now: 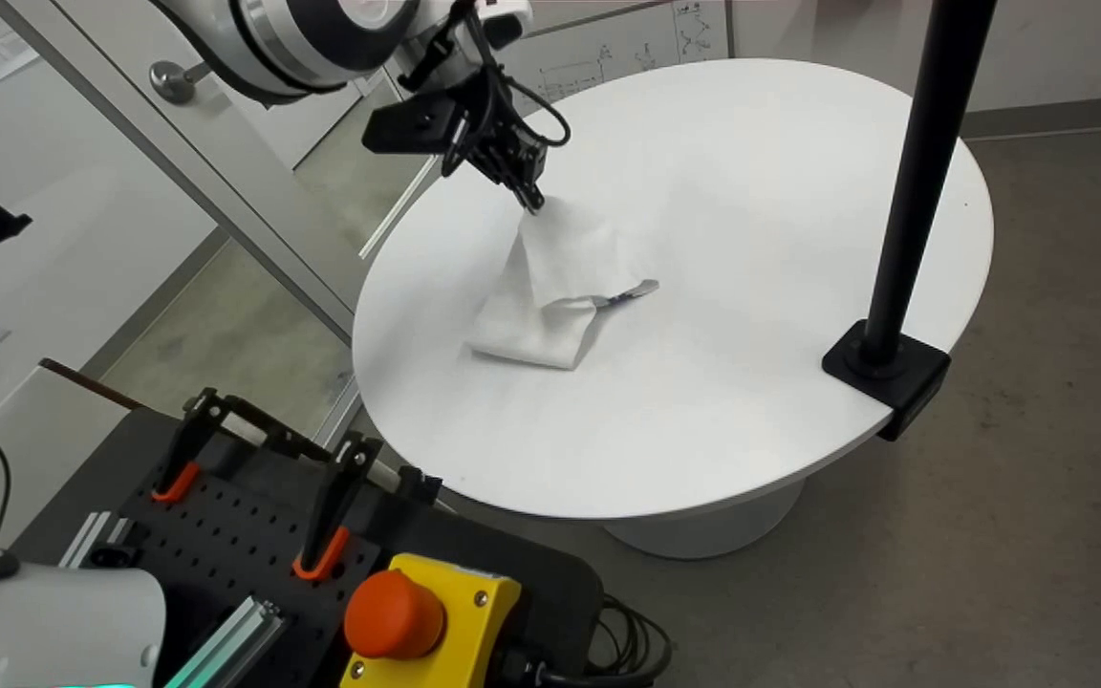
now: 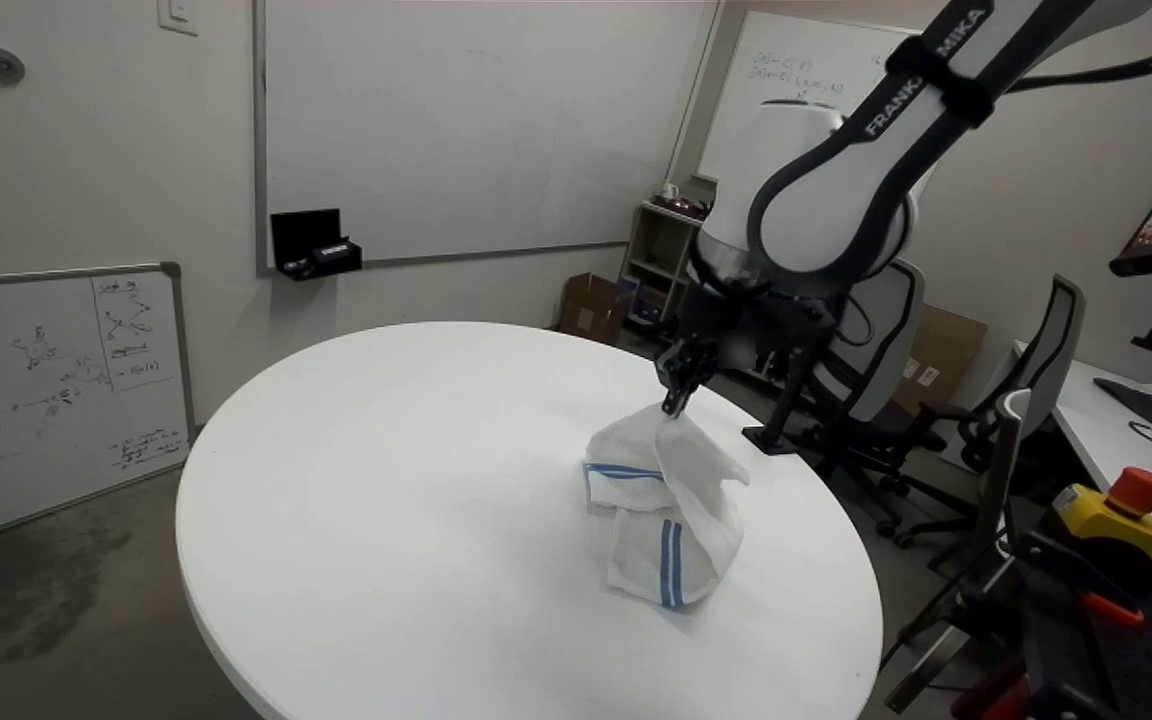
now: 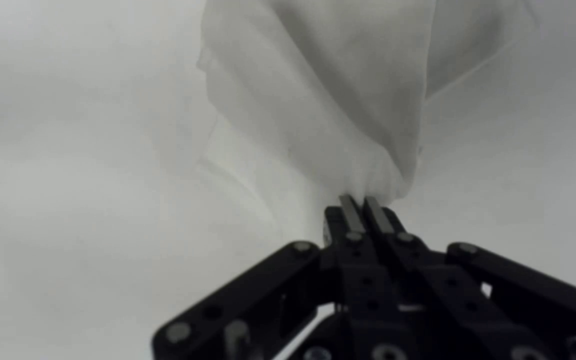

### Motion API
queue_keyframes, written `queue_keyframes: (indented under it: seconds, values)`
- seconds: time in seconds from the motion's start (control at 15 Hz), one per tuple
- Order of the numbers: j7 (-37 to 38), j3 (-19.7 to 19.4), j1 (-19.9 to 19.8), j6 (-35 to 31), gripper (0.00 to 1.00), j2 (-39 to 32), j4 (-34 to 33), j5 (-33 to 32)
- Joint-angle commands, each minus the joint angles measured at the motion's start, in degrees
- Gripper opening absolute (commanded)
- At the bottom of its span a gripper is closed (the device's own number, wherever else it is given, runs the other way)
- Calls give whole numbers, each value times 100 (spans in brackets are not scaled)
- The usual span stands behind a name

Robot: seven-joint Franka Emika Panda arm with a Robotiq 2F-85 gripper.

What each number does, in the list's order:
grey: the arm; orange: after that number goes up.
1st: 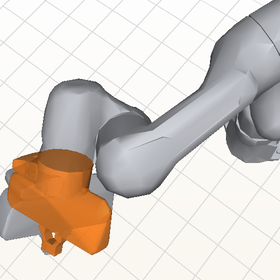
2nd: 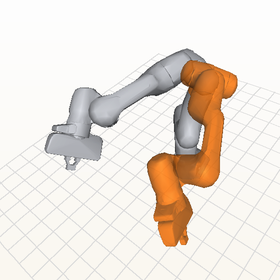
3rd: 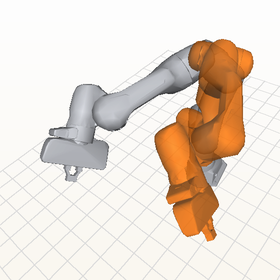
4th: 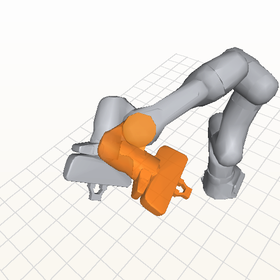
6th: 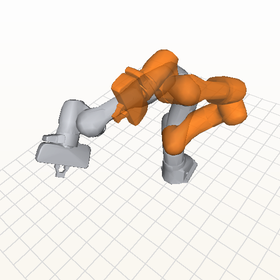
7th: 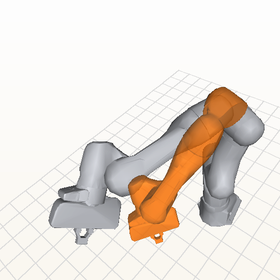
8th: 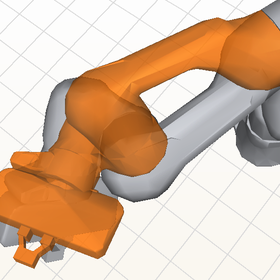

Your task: Take the white cloth off the black pole, put it down, pick it back up and put it on the black pole again

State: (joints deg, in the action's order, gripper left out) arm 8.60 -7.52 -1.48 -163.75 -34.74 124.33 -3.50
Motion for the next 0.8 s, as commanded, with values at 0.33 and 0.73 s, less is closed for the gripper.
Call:
queue_keyframes:
  seconds: [0.33,0.73]
  values:
    - [-1025,486,-612,-143,3,2018,1356,234]
    - [-1253,301,-527,-101,3,3084,1674,1]
